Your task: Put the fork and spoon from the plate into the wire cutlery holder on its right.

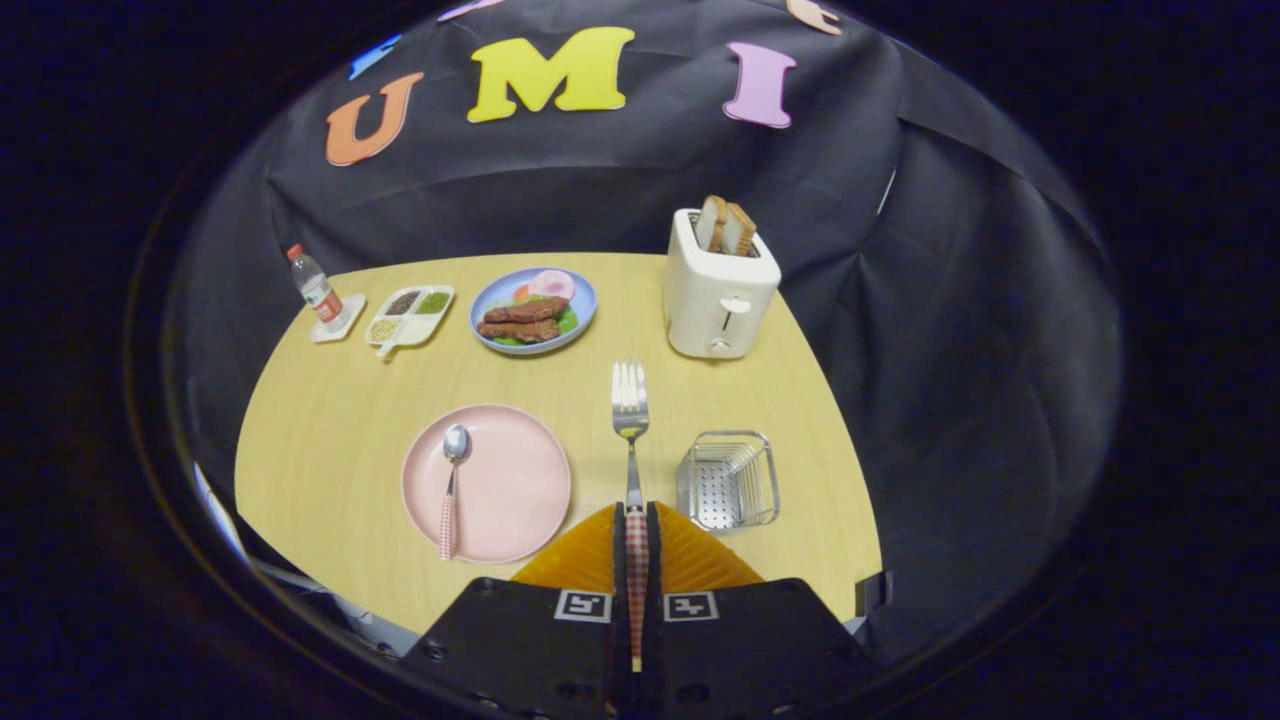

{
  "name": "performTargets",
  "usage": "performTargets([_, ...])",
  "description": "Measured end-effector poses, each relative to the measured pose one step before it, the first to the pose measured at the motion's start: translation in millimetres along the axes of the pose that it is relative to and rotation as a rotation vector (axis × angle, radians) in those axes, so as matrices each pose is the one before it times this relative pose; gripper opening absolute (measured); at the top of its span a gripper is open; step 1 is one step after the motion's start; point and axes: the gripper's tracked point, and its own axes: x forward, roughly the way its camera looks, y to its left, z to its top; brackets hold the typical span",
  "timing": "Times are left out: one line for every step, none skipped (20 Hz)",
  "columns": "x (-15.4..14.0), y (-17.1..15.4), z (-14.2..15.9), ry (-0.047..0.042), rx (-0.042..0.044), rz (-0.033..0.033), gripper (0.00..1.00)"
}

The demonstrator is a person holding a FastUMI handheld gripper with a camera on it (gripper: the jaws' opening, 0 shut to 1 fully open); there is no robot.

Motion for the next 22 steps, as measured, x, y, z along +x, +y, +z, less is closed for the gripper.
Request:
performTargets([-3.27,-3.68,0.78,0.02179,0.02273,0.02028,0.04])
performTargets([-1.38,-7.14,-0.3,0.0226,0.01658,0.00691,0.04])
performTargets([-0.28,-9.56,-0.02,0.02437,0.01074,-0.0057,0.04])
performTargets([0.19,-10.47,-0.49,0.01741,0.00307,-0.01119,0.04])
performTargets([0.73,-10.67,1.5,0.01935,0.00055,-0.02141,0.04])
performTargets([3.24,-9.22,-0.9,0.02279,-0.00439,-0.01318,0.04])
performTargets([1.66,-7.07,-0.43,0.02554,-0.00517,-0.0052,0.04])
performTargets([3.54,-4.39,-0.69,0.03119,-0.0068,-0.00265,0.04])
performTargets([4.46,-3.98,-1.39,0.03899,-0.00798,-0.00037,0.04])
performTargets([5.42,-2.18,-1.86,0.04414,-0.00501,0.01263,0.04])
performTargets([2.6,0.55,0.01,0.03519,0.00048,0.02032,0.04])
performTargets([4.09,-2.01,1.65,0.02468,-0.00393,0.00528,0.04])
performTargets([4.09,-4.37,2.31,0.02115,-0.01316,-0.00695,0.04])
performTargets([5.87,-3.06,1.18,0.02034,-0.01347,-0.00431,0.04])
performTargets([5.09,-2.03,-0.28,0.03927,-0.0094,0.00154,0.04])
performTargets([7.29,-1.59,-3.75,0.05079,0.00465,0.0065,0.04])
performTargets([4.37,2.1,0.08,0.04633,0.00377,0.02406,0.04])
performTargets([8.42,-0.08,-3.73,0.05065,-0.00773,0.01683,0.04])
performTargets([5.7,-2.59,1.19,0.03276,0.00445,0.00429,0.04])
performTargets([6.9,-4.72,4.97,0.02167,0.00422,-0.00218,0.04])
performTargets([3.97,-3.86,6.07,0.01862,-0.00254,-0.00854,0.04])
performTargets([2.88,-3.03,4.08,0.01921,-0.00137,-0.00853,0.04])
